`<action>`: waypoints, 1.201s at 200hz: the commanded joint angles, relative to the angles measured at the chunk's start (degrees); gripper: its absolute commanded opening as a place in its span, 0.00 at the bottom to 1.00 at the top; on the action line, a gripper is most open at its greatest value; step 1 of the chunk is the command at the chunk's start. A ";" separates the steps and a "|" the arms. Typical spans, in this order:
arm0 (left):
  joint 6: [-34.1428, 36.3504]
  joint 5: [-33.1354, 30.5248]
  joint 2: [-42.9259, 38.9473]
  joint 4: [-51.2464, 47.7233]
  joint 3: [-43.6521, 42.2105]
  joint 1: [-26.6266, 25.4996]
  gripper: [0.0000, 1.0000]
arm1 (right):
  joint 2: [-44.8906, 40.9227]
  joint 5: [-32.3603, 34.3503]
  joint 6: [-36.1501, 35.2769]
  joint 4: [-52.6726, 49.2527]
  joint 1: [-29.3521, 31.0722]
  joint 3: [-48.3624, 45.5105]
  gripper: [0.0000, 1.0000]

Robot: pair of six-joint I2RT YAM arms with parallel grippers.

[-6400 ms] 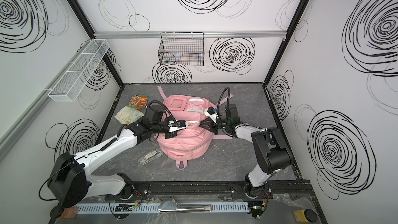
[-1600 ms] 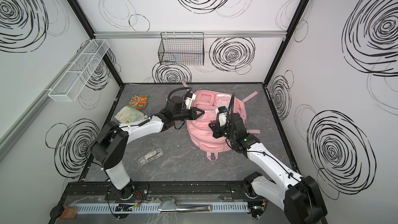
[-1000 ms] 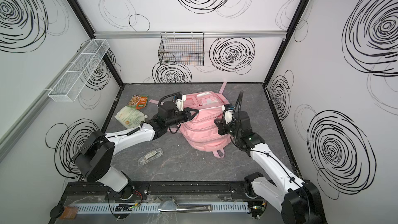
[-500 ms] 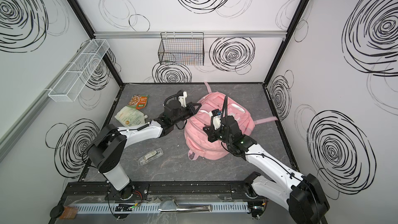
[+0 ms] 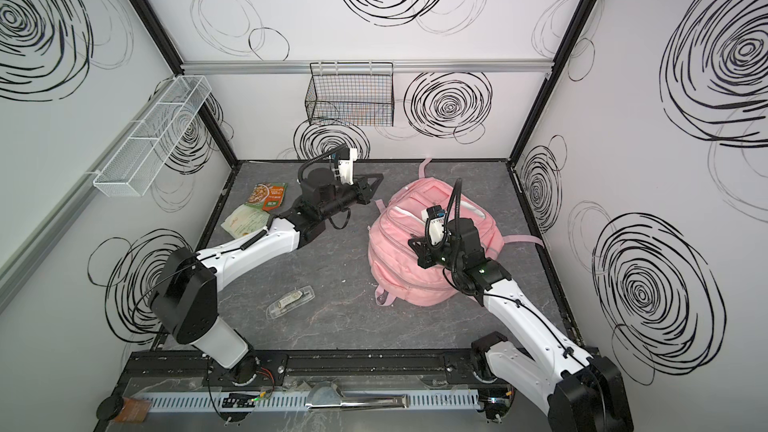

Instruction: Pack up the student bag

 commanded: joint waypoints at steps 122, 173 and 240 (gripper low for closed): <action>80.09 11.01 8.17 -31.39 5.29 -5.09 0.59 | -1.45 -5.23 -2.88 2.07 -1.38 2.30 0.00; 79.92 7.70 9.83 -27.31 5.18 -5.20 0.45 | -0.75 -6.91 -3.15 1.31 -1.38 3.14 0.00; 82.04 12.75 7.85 -28.83 4.96 -4.81 0.54 | -1.20 -7.35 -3.07 0.79 -1.34 2.73 0.00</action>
